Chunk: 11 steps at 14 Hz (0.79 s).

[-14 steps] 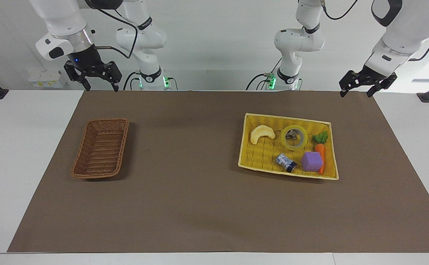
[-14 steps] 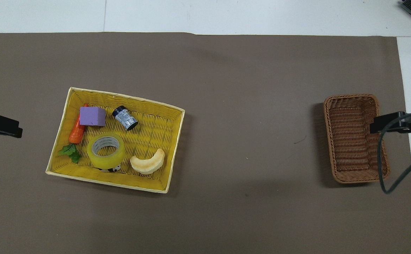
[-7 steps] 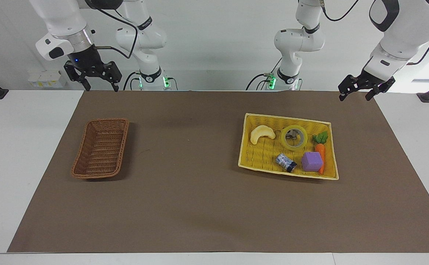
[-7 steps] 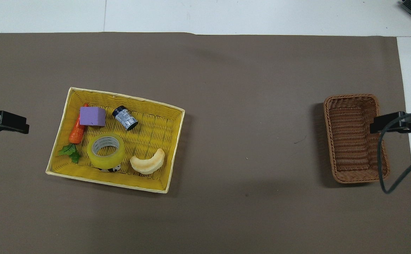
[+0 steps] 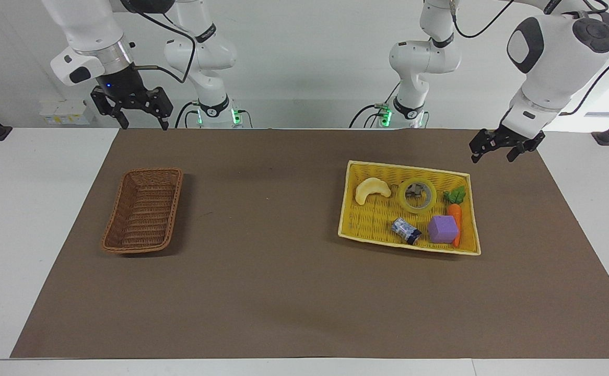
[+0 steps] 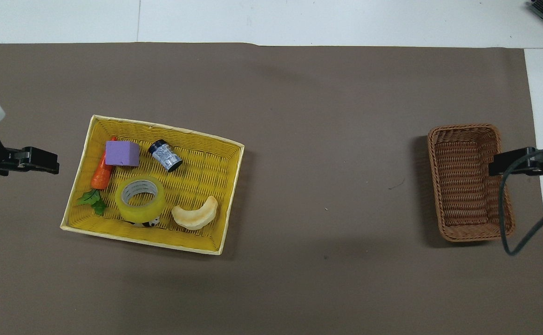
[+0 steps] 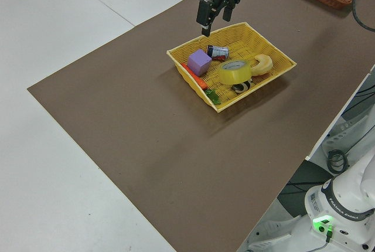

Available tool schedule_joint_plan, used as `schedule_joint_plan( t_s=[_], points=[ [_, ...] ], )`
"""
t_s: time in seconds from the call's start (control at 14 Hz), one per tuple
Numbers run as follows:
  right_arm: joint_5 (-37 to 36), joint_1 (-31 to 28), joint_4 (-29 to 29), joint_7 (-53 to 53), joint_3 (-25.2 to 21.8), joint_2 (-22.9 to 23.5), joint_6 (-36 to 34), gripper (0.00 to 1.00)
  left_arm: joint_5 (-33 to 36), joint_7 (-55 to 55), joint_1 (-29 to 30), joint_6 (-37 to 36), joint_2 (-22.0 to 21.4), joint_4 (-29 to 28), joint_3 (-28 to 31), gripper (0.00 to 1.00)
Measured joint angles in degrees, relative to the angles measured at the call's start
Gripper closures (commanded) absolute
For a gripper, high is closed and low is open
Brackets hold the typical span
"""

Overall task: Move tape to another basket
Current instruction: 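Move the left gripper over the yellow tray toward the tape roll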

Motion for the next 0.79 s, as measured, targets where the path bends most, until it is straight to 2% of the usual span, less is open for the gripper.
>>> schedule_joint_plan(
  t_s=[0.36,0.57,0.79],
  points=[
    [0.0,0.0,0.0,0.0,0.0,0.0,0.0,0.00,0.0,-6.1,-0.4,2.1,0.6,-1.5,-0.4,0.00],
    [0.0,0.0,0.0,0.0,0.0,0.0,0.0,0.00,0.0,-14.3,-1.3,3.7,3.2,-2.1,-0.5,0.00],
    [0.0,0.0,0.0,0.0,0.0,0.0,0.0,0.00,0.0,-17.4,-1.9,5.4,4.8,-4.6,-0.6,0.00]
  ],
)
